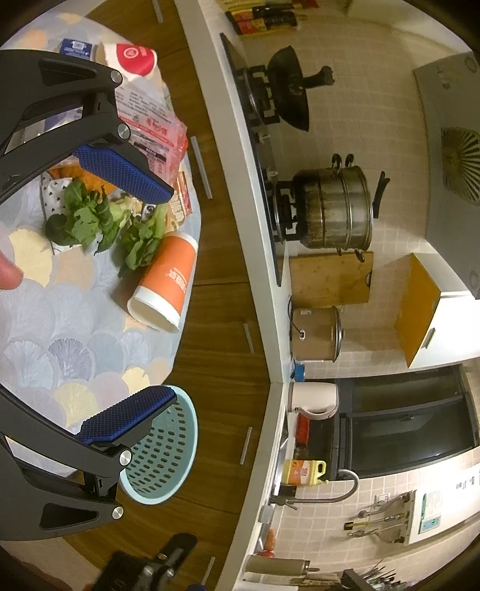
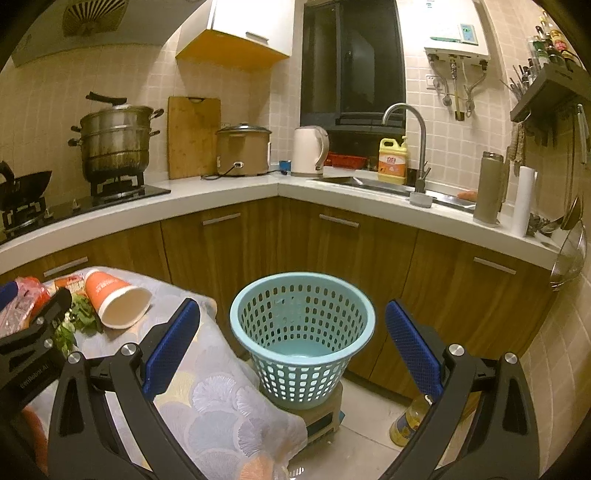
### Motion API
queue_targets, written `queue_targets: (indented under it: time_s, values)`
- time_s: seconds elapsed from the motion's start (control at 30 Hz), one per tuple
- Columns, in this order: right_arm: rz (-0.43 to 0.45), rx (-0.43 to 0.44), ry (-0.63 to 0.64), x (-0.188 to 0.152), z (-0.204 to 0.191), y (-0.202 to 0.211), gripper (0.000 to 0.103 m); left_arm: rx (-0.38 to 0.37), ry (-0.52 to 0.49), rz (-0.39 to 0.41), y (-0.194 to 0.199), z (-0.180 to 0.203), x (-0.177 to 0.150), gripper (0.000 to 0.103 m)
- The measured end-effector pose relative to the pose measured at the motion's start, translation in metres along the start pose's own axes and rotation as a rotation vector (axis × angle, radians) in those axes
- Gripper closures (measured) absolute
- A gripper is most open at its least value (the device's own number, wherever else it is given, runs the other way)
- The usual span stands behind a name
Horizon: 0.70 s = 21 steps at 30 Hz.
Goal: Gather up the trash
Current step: 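Grasp the red-and-white paper cup with the left gripper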
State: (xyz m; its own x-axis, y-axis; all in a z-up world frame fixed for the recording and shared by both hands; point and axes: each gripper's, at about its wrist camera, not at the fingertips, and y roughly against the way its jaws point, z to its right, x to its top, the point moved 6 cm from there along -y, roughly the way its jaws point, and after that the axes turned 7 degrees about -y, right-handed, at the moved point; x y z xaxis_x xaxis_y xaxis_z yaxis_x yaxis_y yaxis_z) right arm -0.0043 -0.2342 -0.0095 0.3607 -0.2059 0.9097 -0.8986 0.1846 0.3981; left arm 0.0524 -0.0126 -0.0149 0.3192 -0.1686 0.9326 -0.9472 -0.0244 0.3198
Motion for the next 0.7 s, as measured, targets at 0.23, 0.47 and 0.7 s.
queue_targets:
  time_s: [0.23, 0.47, 0.7]
  values:
    - [-0.081, 0.064, 0.049, -0.028, -0.029, -0.024, 0.012, 0.021, -0.006, -0.013, 0.001, -0.005, 0.0, 0.007]
    - [-0.121, 0.176, 0.09, -0.03, -0.073, -0.033, 0.024, 0.174, 0.029, -0.037, 0.031, -0.065, 0.005, 0.008]
    - [-0.169, 0.327, 0.135, -0.03, -0.141, -0.04, 0.037, 0.377, 0.139, -0.116, 0.055, -0.198, -0.009, 0.007]
